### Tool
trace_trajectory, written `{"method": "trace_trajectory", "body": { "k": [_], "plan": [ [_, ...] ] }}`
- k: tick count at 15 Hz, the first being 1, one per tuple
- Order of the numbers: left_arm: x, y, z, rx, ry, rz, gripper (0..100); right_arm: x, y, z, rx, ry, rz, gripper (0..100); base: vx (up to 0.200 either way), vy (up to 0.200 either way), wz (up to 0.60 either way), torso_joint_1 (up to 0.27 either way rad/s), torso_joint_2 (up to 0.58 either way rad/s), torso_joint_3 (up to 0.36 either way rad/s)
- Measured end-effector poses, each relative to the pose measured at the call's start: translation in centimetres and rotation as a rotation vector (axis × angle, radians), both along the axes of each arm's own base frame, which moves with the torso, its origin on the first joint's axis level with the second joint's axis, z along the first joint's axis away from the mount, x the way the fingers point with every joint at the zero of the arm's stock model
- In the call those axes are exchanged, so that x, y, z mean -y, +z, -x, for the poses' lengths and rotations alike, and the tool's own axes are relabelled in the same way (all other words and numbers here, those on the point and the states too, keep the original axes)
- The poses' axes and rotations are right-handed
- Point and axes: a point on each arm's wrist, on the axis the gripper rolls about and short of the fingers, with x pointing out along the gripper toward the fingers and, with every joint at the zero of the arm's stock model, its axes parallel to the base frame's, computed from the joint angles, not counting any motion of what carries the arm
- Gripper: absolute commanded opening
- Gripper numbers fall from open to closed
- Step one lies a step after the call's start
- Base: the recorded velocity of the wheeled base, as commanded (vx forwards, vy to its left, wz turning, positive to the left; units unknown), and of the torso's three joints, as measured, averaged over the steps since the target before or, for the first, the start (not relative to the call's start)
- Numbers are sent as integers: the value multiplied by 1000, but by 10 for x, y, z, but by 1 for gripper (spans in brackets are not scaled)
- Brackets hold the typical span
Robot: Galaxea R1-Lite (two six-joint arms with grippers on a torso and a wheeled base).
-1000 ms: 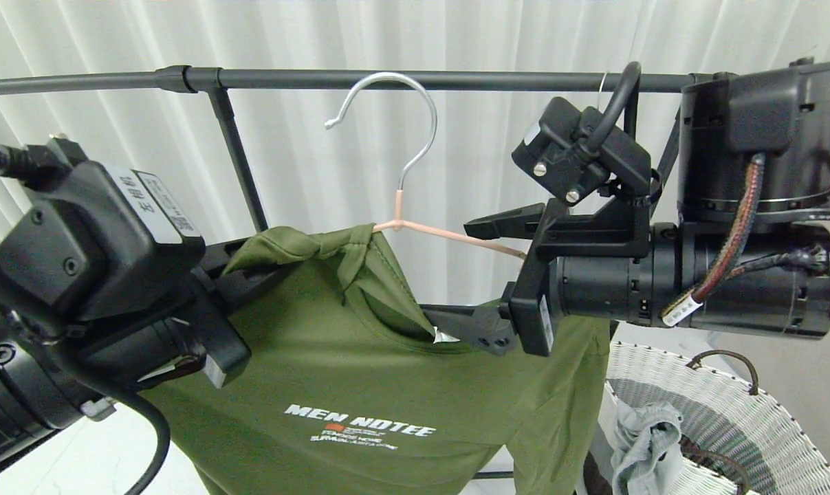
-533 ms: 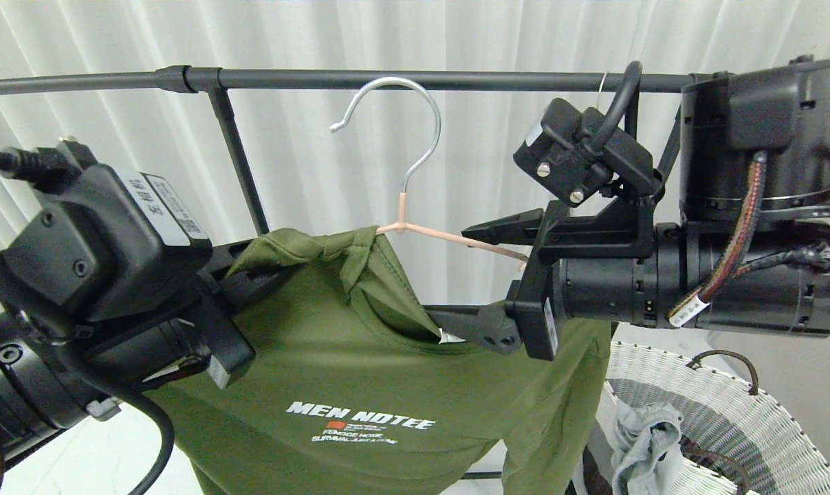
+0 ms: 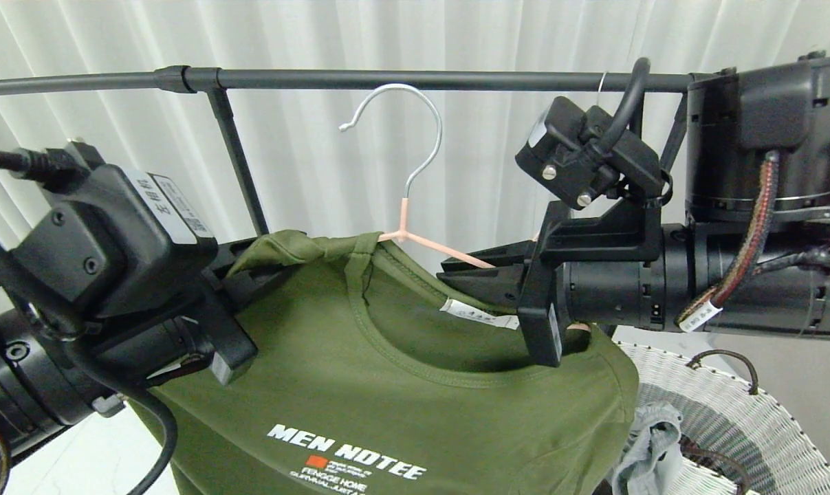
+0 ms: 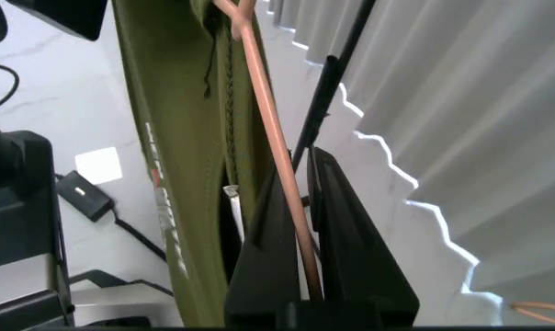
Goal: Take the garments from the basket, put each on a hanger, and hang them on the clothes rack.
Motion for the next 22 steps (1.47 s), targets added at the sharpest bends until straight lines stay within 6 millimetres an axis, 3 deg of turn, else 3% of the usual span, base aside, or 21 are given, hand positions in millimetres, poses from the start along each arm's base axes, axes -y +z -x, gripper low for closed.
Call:
{"method": "trace_trajectory", "body": {
  "k": [2, 3, 10, 15, 18, 22],
  "plan": [
    [0, -1, 0, -1, 2, -3, 0, 0, 0, 0, 12, 2, 1, 0, 0, 0, 0, 0, 0, 0],
    [0, -1, 0, -2, 3, -5, 100, 0, 1, 0, 24, 5, 2, 0, 0, 0, 0, 0, 0, 0],
    [-1, -3, -3, -16, 16, -5, 100, 12, 11, 2, 242, 32, 53, 0, 0, 0, 0, 0, 0, 0],
    [-5, -3, -5, -16, 44, -2, 100, 23, 17, 2, 288, 14, 56, 0, 0, 0, 0, 0, 0, 0],
    [-22, -13, -6, -48, 124, 8, 100, 33, 21, -3, 325, -18, 64, 0, 0, 0, 0, 0, 0, 0],
    [-52, -40, -3, -204, 288, 130, 100, 43, 26, 1, 330, -13, 66, 0, 0, 0, 0, 0, 0, 0]
  ]
}}
